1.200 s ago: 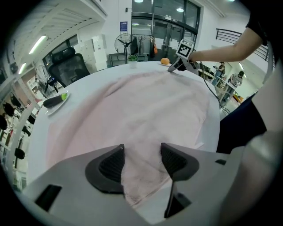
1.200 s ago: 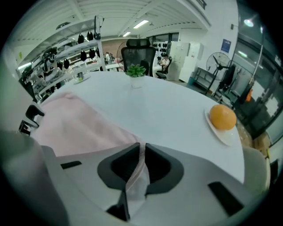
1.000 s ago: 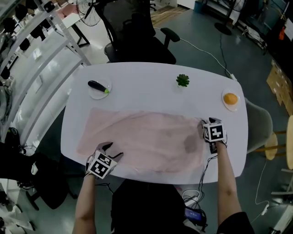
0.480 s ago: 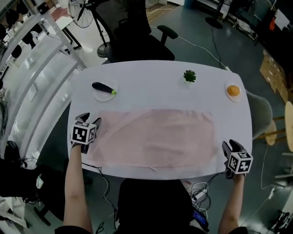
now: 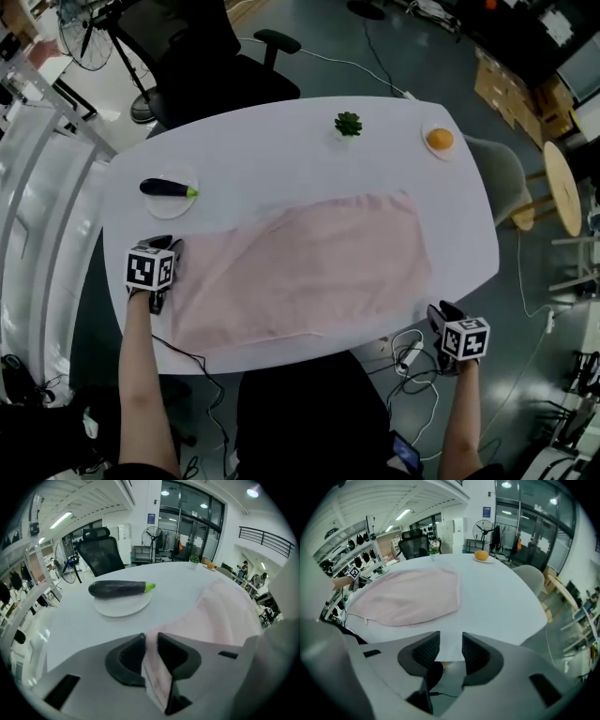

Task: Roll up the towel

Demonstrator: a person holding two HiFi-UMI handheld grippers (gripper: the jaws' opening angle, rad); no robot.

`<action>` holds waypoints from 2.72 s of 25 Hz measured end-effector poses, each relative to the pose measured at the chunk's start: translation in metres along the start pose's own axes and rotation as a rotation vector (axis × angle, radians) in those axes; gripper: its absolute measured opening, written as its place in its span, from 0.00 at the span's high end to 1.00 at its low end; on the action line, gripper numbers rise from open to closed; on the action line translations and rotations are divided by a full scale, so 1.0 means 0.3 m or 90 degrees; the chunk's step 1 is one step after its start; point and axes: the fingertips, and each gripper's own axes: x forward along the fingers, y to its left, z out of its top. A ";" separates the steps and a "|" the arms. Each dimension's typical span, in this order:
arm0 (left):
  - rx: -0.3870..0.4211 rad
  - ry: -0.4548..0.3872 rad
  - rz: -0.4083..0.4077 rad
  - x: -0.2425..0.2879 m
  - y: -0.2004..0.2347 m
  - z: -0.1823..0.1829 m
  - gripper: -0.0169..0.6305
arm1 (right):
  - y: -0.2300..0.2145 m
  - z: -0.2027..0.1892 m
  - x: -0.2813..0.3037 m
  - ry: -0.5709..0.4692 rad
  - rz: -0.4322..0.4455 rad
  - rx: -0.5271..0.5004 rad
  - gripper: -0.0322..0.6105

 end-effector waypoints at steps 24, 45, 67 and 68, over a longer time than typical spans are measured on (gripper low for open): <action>0.050 -0.073 0.069 -0.230 -0.284 0.056 0.48 | 0.087 0.232 0.140 -0.018 0.152 -0.167 0.94; -0.058 -0.109 -0.059 -0.232 -0.787 -0.103 0.55 | 0.070 0.315 0.135 -0.039 0.188 -0.175 0.69; 0.084 -0.149 -0.134 -0.166 -1.282 -0.061 0.55 | 0.099 0.206 0.013 -0.083 0.187 -0.104 0.86; 0.096 -0.148 -0.144 -0.160 -1.313 -0.063 0.55 | 0.087 0.169 0.013 -0.072 0.183 -0.088 0.85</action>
